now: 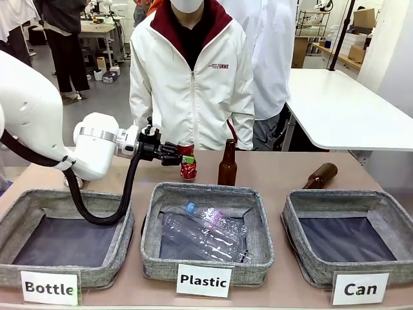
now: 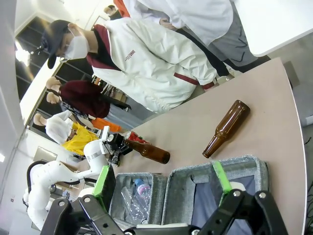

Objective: Sort the can waste into the basket.
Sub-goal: Pick up the can waste from the table and place it in the right Fabric basket.

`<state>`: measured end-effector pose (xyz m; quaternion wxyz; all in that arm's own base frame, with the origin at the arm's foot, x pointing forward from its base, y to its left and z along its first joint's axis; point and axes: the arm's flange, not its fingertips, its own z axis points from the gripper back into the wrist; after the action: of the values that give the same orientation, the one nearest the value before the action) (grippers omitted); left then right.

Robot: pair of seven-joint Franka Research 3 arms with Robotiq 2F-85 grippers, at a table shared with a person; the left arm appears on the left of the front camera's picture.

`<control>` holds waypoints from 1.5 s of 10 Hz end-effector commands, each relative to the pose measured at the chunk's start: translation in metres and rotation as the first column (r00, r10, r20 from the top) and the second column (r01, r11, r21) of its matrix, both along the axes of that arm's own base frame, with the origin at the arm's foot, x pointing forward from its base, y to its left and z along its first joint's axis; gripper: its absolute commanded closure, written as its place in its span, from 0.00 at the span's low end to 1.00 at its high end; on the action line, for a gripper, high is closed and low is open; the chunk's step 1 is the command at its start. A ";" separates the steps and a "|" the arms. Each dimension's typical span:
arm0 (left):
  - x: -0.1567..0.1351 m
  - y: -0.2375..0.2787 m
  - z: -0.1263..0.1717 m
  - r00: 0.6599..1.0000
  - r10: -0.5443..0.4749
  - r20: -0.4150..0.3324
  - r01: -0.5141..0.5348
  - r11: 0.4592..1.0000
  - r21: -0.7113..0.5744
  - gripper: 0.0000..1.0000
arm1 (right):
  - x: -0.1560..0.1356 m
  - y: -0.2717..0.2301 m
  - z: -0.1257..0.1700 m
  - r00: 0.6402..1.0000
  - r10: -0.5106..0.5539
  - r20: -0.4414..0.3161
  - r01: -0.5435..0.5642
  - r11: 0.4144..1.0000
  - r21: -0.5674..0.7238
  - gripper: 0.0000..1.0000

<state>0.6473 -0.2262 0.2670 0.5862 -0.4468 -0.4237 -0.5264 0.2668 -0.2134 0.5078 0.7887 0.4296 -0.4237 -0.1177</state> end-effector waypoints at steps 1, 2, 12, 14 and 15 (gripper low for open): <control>-0.021 0.013 0.038 0.995 0.080 0.066 -0.076 0.995 -0.057 1.00 | 0.004 -0.001 0.000 0.999 0.002 0.039 -0.002 1.000 -0.004 0.00; -0.038 0.029 0.070 0.992 0.086 0.094 -0.077 0.993 -0.094 1.00 | 0.004 -0.001 0.000 0.999 0.002 0.039 -0.002 1.000 -0.004 0.00; -0.332 0.177 0.233 0.971 0.220 -0.093 -0.192 0.951 0.243 1.00 | 0.004 -0.001 0.000 0.999 0.002 0.039 -0.002 1.000 -0.004 0.00; -0.301 0.182 0.224 0.992 0.059 -0.115 -0.035 0.979 0.201 1.00 | 0.004 -0.001 0.000 0.999 0.002 0.039 -0.002 1.000 -0.004 0.00; -0.301 0.182 0.224 0.992 0.059 -0.115 -0.035 0.979 0.201 1.00 | 0.004 -0.001 0.000 0.999 0.002 0.039 -0.002 1.000 -0.004 0.00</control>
<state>0.3329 -0.0469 0.4899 0.6774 -0.3931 -0.3469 -0.5160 0.2678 -0.2124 0.5083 0.7902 0.4277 -0.4229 -0.1174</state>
